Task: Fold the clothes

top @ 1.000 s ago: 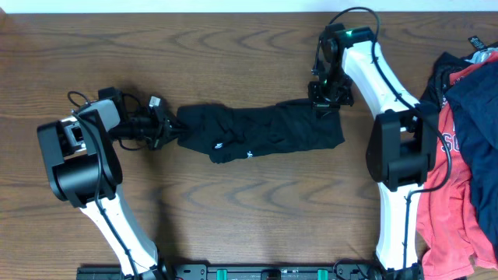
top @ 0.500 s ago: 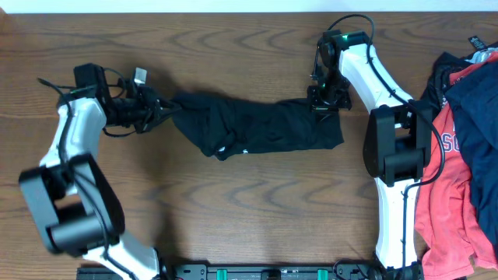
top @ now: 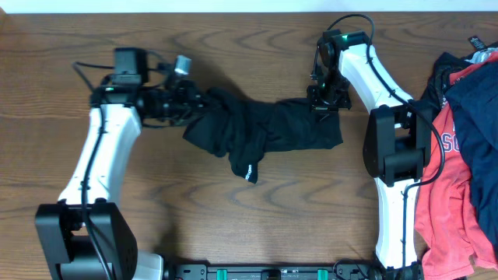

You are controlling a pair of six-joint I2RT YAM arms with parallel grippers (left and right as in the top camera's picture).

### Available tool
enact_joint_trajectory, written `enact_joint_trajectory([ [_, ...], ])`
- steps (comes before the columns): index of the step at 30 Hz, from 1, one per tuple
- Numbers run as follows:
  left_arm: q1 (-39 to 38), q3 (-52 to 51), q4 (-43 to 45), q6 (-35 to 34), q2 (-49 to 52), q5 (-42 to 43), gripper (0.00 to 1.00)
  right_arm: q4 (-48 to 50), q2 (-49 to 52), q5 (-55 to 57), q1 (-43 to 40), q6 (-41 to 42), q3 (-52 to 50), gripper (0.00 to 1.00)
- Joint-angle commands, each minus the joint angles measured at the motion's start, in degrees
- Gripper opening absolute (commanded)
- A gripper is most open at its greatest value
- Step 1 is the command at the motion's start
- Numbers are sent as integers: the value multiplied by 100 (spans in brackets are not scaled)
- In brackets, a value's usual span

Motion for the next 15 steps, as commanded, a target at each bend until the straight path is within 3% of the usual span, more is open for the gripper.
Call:
enact_joint_trajectory([
  [1, -407, -9, 304, -614, -136, -142, 6, 17, 63, 11, 9, -2, -22, 1],
  [9, -1233, -9, 1637, -1585, -136, -352, 6, 37, 63, 11, 9, -4, -22, 1],
  [15, -1792, -9, 2050, -1812, -118, -1047, 6, 61, 63, 13, 9, -11, -22, 1],
])
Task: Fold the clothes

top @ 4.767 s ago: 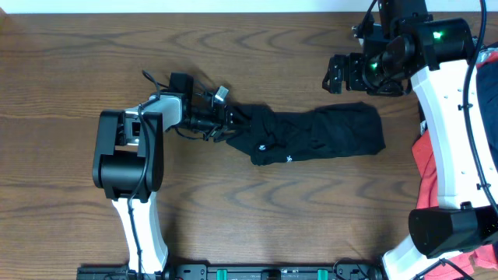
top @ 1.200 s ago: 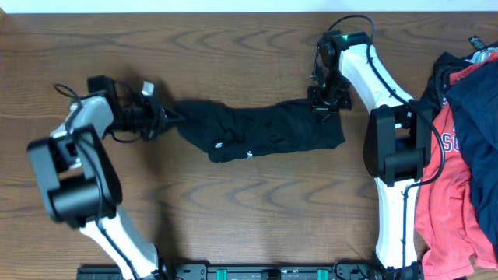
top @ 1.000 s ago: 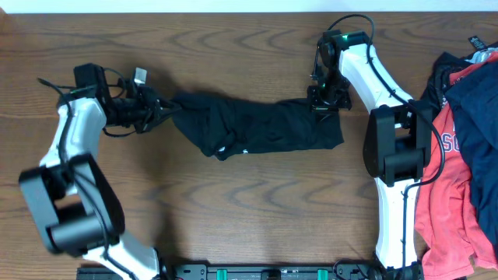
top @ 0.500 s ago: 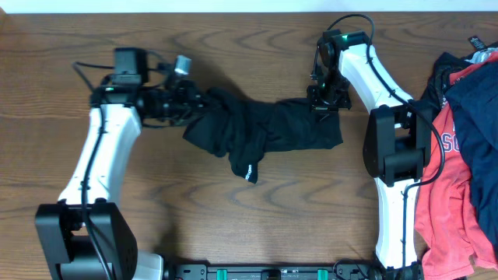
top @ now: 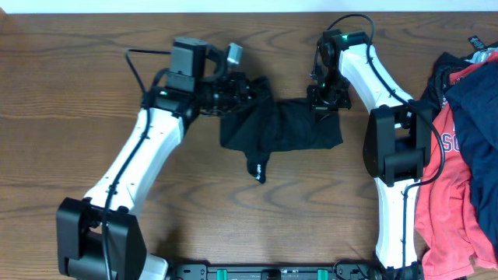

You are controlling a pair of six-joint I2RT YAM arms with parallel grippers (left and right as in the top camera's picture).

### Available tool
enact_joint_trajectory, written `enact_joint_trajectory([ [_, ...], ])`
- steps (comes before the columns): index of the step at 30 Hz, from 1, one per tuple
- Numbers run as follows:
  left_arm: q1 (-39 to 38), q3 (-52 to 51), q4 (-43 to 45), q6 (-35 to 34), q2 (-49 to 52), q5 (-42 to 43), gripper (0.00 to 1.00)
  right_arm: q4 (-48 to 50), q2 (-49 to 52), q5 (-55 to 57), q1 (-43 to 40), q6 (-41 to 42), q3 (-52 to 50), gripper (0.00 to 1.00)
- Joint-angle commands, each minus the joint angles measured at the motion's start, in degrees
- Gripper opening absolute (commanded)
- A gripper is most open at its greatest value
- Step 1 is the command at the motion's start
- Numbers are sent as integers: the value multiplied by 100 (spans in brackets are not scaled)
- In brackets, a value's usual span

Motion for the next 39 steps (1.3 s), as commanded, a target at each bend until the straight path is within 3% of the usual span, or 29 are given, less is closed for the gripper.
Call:
enact_joint_trajectory([
  [1, -308, -4, 79, -278, -105, -551, 6, 31, 63, 13, 7, -35, -22, 2],
  [3, -472, -7, 76, -275, -94, -791, 6, 31, 63, 22, 7, -105, -20, 24],
  [6, -660, -7, 79, -275, -94, -1082, 6, 4, 15, 212, 0, -105, 2, 36],
  [7, -699, -7, 79, -275, -94, -1154, 6, 2, -26, 256, -4, -101, 4, 45],
  [8, -741, -7, 81, -275, -94, -1202, 6, 4, -109, 271, -7, -83, 7, 63],
  [10, -761, -7, 81, -275, -94, -1224, 6, 7, -256, 278, -9, -85, 31, 74],
  [17, -758, -7, 70, -251, -79, -1285, 6, 28, -1058, 693, -9, 35, 37, 96],
  [29, -1029, -7, 149, -232, 278, -1281, 6, -190, -2363, 962, -212, 175, 57, 98],
  [39, -1755, -7, 1019, -348, 656, -1285, 6, -492, -3281, 962, -498, 170, 219, 99],
])
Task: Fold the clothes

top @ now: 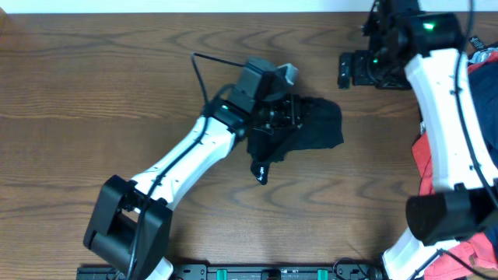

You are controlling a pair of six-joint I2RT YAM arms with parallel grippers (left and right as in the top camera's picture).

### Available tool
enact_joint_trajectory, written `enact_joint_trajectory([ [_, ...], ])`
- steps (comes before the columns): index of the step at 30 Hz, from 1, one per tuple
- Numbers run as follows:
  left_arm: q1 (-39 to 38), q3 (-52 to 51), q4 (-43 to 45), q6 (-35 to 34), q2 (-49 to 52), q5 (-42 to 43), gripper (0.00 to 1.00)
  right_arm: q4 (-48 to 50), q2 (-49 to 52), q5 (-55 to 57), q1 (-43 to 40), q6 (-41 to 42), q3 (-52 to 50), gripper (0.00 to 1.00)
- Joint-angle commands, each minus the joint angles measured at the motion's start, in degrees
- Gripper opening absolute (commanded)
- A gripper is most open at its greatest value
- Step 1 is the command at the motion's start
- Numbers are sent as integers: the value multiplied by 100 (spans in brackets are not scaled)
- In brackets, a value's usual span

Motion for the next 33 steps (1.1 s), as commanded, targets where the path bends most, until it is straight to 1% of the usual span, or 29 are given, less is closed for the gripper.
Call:
enact_joint_trajectory([
  [1, -210, -2, 254, -81, 20, -48, 6, -76, -306, 63, -66, 98, 136, 99],
  [5, -374, -2, 695, -267, 70, -48, 6, -149, -461, 63, -79, 98, 136, 99],
  [10, -505, -2, 1368, -337, 122, -125, 6, -278, -470, 63, -76, 101, 133, 99],
  [14, -564, -2, 1567, -444, 190, -708, 6, -321, -470, 61, -76, 101, 133, 99],
  [19, -581, -2, 1781, -448, 428, -1012, 6, -400, -470, 63, -76, 98, 133, 99],
  [26, -579, -2, 1823, -461, 811, -1126, 6, -424, -472, 66, -79, 55, 136, 99],
  [33, -579, -2, 2251, -468, 1141, -1189, 6, -483, -472, 63, -79, 57, 138, 99],
])
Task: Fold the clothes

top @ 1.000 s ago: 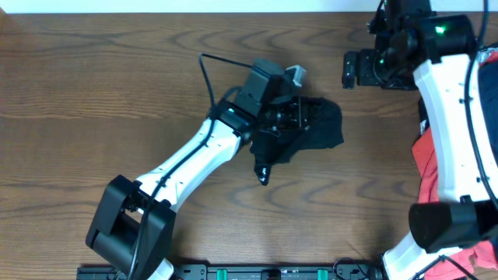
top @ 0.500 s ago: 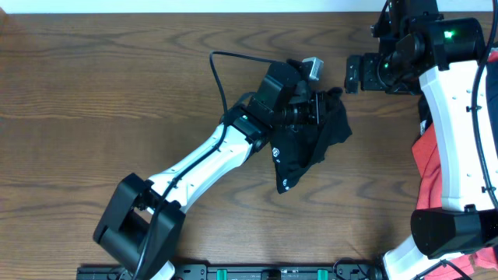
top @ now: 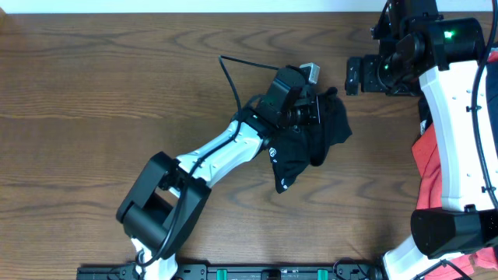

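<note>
A black garment (top: pixel 305 146) lies bunched right of the table's middle, with a narrow end trailing down toward the front. My left arm reaches across from the front left. Its gripper (top: pixel 320 106) is shut on the top of the bunched cloth, which drapes around the fingers. My right gripper (top: pixel 352 75) hangs just to the upper right of the garment, apart from it, pointing left. Its jaws look open with nothing between them.
A heap of red clothes (top: pixel 427 159) lies along the right edge, mostly hidden behind my right arm. The brown wooden table (top: pixel 93 117) stretches to the left. A black cable (top: pixel 233 74) loops up from the left arm.
My left gripper has shifted a little to the right and back, carrying the black cloth with it. The bundle is now tighter and further right. The right gripper is almost where it was.
First the garment was stretched between both grippers, the left one at its left end and the right one at its upper right edge. The left gripper then stood further right each time, the cloth doubled over. The right gripper let go and rose; now the cloth sits bunched under the left gripper.
</note>
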You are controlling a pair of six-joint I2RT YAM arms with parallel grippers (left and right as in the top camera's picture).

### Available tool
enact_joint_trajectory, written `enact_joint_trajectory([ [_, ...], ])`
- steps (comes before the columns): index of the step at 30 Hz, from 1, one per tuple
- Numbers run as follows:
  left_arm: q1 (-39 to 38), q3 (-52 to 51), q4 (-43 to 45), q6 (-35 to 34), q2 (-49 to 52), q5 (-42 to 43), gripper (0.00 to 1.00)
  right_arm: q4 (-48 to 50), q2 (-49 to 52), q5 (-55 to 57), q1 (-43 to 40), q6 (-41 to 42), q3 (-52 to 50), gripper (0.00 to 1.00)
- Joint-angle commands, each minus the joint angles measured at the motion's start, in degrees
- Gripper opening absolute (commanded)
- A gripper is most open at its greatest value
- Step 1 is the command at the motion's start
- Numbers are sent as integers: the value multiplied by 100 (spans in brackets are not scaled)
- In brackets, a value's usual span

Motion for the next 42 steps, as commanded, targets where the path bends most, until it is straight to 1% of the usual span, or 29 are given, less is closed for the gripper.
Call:
enact_joint_trajectory([
  [1, -15, 4, 92, -37, 129, -118, 6, -35, -83, 37, -76, 57, 94, 99],
  [2, -20, 2, 90, -37, 138, -136, 22, -44, -83, 37, -76, 57, 94, 99],
  [3, -24, 4, 98, -33, 155, -146, 45, -50, -83, 37, -76, 59, 96, 99],
  [4, -24, 4, 129, -33, 162, -151, 65, -55, -83, 37, -76, 59, 96, 99],
  [5, -26, 2, 205, -31, 179, -151, 75, -55, -83, 37, -74, 59, 96, 99],
  [6, -37, 4, 278, -33, 184, -149, 93, -55, -83, 37, -74, 59, 96, 99],
  [7, -48, 2, 352, -26, 188, -151, 98, -52, -83, 33, -76, 66, 96, 99],
  [9, -68, 4, 518, -9, 188, -151, 98, -55, -83, 35, -74, 85, 96, 99],
  [11, -66, 7, 496, -7, 188, -195, 98, -57, -83, 35, -76, 107, 96, 99],
  [17, 361, 7, -105, -4, 188, -98, 98, -98, -83, 42, -76, 101, 227, 99],
  [22, 844, 24, 243, -7, 144, 717, 98, -98, -83, 39, -76, 98, 372, 99],
  [24, 964, 42, 256, -9, 98, 925, 98, -98, -83, 42, -76, 101, 422, 99],
  [30, 1012, 42, 160, -13, -85, 1360, 98, -74, -83, 42, -76, 98, 466, 99],
  [34, 1067, 42, -734, -85, -179, 1484, 98, -111, -83, 46, -83, 98, 463, 99],
  [37, 1281, 39, -1611, 256, -256, 1484, 98, -214, -76, 59, -83, 98, 457, 99],
  [42, 1679, 39, -2791, 855, -470, 1486, 98, -280, -22, 168, -83, 101, 393, 99],
])
